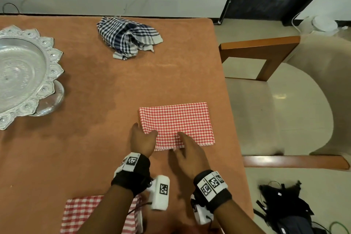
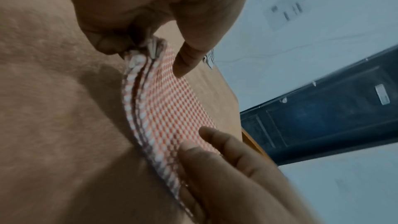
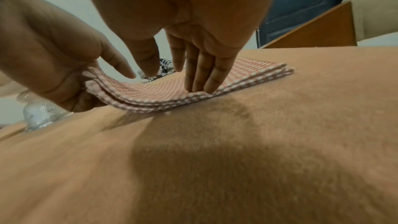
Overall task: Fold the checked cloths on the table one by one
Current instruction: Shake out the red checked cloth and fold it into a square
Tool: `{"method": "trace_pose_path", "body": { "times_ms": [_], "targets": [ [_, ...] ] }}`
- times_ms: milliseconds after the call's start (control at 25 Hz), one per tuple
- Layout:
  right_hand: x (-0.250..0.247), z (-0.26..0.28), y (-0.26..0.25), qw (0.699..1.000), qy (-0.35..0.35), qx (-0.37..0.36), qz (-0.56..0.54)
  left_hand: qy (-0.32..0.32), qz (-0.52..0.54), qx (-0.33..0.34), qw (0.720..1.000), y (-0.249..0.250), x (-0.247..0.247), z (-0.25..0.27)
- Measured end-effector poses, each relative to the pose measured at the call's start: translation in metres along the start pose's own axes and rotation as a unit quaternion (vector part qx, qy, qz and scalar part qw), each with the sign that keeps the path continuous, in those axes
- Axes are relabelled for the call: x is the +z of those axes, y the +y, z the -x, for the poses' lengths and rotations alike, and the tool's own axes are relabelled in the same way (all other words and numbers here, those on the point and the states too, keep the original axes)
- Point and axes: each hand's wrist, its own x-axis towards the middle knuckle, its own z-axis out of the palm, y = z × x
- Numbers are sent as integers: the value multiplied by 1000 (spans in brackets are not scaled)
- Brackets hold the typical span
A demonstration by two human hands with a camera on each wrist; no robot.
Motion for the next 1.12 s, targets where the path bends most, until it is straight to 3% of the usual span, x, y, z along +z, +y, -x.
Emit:
{"method": "trace_pose_path", "body": {
  "times_ms": [120,200,280,360,480,560,680,880,1000,1120],
  "targets": [
    [-13,-10,0,986,0,41,-162,-25,-85,97,991,28,7,17],
    [-26,-18,-2,959,40,39,-278,-102,-120,173,972,45,20,35],
    [-38,-27,3,940,73,57,-327,-240,-104,177,949,47,40,46],
    [-45,-36,17,940,103,98,-310,-314,-35,127,940,41,55,46],
    [-54,-43,35,957,92,134,-240,-281,13,125,952,28,65,37],
    [-55,-48,42,964,62,147,-211,-207,-50,204,956,17,64,32],
    [-51,-50,47,971,81,146,-171,-108,-203,317,920,-3,58,22],
    [-55,-34,48,980,134,127,-79,-180,-381,332,844,-22,60,18],
    [-54,-31,51,978,161,129,-43,-188,-421,324,826,-23,65,18],
    [-51,-38,65,977,145,156,6,-204,-448,314,812,-22,67,16]
  ]
}}
